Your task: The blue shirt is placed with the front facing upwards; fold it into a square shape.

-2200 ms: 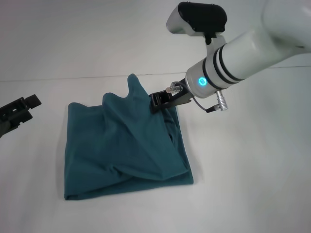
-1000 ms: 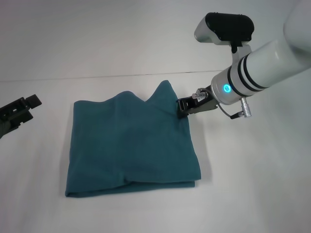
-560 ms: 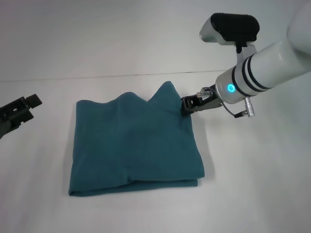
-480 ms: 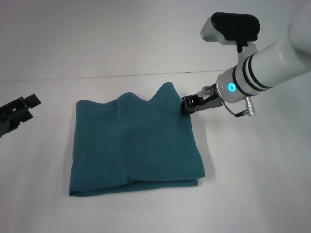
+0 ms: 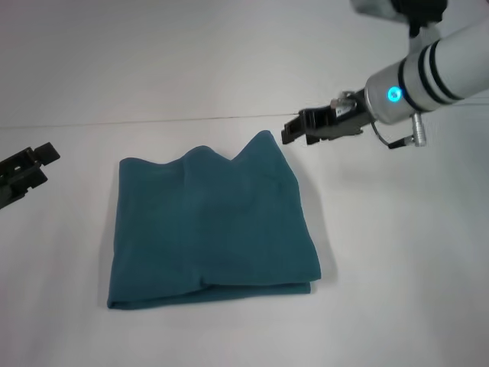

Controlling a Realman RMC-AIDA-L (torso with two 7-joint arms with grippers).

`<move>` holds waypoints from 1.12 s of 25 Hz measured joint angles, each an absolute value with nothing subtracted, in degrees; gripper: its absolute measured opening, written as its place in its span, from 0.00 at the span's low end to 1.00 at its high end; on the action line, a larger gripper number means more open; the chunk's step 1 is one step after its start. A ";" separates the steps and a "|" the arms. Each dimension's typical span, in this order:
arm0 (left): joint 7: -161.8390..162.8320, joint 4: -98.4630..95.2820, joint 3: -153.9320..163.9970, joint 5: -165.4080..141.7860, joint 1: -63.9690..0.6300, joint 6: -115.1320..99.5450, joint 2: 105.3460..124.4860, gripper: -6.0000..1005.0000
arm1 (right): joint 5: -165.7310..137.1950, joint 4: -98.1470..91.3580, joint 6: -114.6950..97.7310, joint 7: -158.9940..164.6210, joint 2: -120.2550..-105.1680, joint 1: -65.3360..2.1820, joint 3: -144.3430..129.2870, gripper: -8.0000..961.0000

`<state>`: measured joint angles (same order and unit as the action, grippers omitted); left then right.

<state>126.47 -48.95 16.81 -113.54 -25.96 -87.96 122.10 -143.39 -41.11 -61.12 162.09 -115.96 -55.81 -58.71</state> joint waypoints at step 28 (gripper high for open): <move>126.29 -48.96 16.71 -110.82 -25.44 -87.55 122.17 0.75 | -144.98 -26.58 -48.11 162.28 -118.30 -61.49 -64.29 0.52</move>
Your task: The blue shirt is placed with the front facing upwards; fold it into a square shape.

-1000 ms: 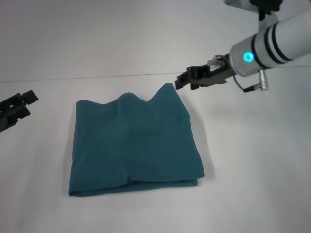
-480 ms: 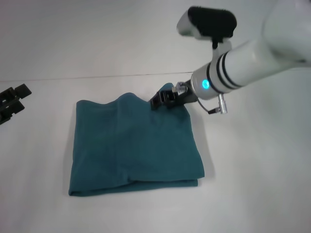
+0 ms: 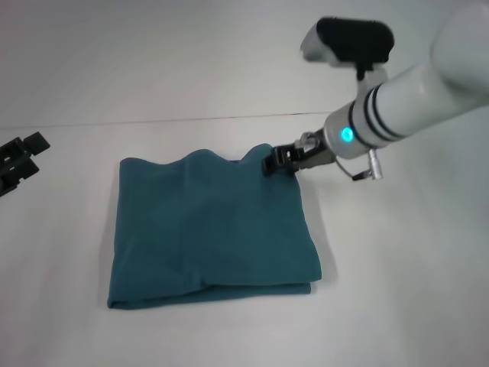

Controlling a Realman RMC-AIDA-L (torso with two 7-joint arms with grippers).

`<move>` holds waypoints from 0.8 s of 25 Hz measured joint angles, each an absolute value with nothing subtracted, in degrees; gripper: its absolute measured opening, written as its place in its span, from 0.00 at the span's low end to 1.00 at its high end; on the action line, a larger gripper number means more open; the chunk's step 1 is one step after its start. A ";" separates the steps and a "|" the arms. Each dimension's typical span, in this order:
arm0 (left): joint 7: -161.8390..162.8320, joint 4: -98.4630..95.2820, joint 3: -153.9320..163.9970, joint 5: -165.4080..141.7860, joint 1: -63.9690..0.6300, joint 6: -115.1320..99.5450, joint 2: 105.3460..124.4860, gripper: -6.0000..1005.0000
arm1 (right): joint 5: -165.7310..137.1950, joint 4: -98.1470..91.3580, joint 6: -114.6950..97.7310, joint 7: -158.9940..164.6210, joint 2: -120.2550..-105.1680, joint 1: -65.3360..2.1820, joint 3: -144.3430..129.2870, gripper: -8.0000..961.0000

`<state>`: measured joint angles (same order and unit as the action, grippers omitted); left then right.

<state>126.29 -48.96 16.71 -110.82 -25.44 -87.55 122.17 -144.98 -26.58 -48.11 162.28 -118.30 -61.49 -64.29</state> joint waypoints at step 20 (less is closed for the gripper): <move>126.45 -49.11 16.69 -110.73 -25.34 -87.51 122.08 0.75 | -143.72 -33.21 -57.64 162.07 -119.20 -58.50 -62.25 0.53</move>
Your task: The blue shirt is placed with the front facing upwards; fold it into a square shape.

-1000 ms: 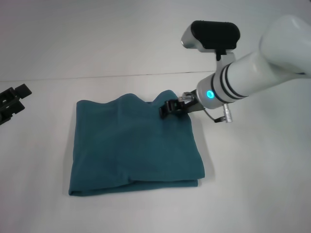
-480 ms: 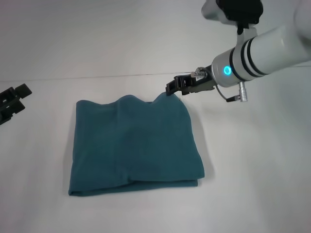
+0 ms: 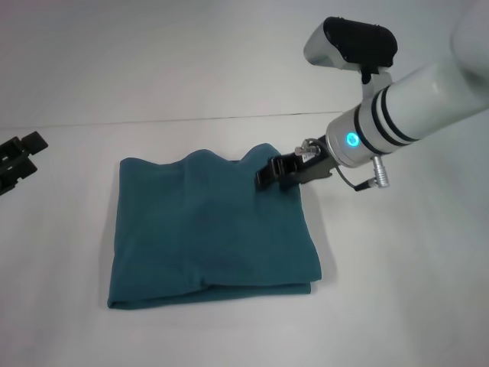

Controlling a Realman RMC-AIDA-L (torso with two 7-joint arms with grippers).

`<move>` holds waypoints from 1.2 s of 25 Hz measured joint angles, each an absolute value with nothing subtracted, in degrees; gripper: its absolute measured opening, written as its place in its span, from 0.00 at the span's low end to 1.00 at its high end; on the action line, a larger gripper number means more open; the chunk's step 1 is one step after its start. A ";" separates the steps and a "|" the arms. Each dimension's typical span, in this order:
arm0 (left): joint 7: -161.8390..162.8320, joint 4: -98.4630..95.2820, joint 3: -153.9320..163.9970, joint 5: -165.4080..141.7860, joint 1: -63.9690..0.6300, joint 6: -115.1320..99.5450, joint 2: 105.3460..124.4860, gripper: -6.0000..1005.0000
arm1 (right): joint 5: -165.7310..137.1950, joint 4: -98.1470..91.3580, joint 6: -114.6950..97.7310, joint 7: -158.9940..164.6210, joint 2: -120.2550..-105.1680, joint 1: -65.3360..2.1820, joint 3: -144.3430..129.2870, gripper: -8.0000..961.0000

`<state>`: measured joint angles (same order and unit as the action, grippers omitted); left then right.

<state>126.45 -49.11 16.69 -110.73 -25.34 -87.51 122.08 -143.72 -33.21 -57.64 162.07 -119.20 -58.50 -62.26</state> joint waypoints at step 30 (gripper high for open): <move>115.12 -50.54 16.88 -112.75 -24.27 -97.99 119.43 0.75 | -107.13 -49.19 -68.27 115.57 -119.40 -33.67 -59.96 0.63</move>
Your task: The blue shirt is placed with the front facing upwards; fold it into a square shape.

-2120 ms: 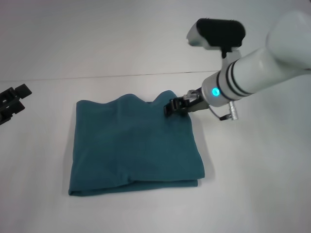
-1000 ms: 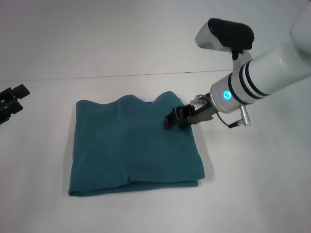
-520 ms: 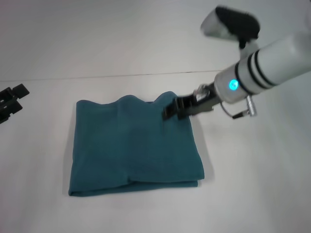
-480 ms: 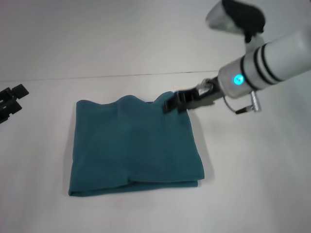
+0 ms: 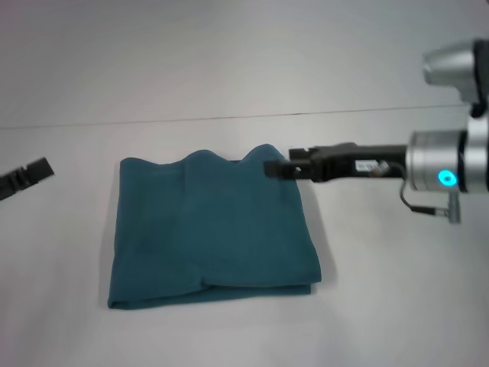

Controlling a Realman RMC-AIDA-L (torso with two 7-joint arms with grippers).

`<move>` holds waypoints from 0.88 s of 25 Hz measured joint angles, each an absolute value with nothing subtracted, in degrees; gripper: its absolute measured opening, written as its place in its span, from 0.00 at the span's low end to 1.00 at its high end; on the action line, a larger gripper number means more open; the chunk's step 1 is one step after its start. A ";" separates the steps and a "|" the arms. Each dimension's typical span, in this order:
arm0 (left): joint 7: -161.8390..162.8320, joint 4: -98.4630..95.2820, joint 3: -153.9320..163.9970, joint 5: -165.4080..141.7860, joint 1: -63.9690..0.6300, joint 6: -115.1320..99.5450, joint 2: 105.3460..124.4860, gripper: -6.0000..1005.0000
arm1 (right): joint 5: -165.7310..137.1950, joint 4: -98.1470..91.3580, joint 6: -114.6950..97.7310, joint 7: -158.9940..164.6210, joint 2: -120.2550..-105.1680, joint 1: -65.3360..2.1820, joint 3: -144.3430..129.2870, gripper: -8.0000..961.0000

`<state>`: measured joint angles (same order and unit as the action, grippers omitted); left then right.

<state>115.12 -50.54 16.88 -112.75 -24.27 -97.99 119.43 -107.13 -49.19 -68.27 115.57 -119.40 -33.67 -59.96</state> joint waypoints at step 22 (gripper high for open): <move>89.44 -51.62 20.39 -127.25 -18.57 -105.32 122.39 0.75 | -101.77 -31.46 -90.63 85.83 -119.03 -28.03 -59.50 0.98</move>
<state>89.44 -51.62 20.39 -127.25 -18.57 -105.32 122.39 -101.77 -31.46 -90.63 85.83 -119.03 -28.03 -59.50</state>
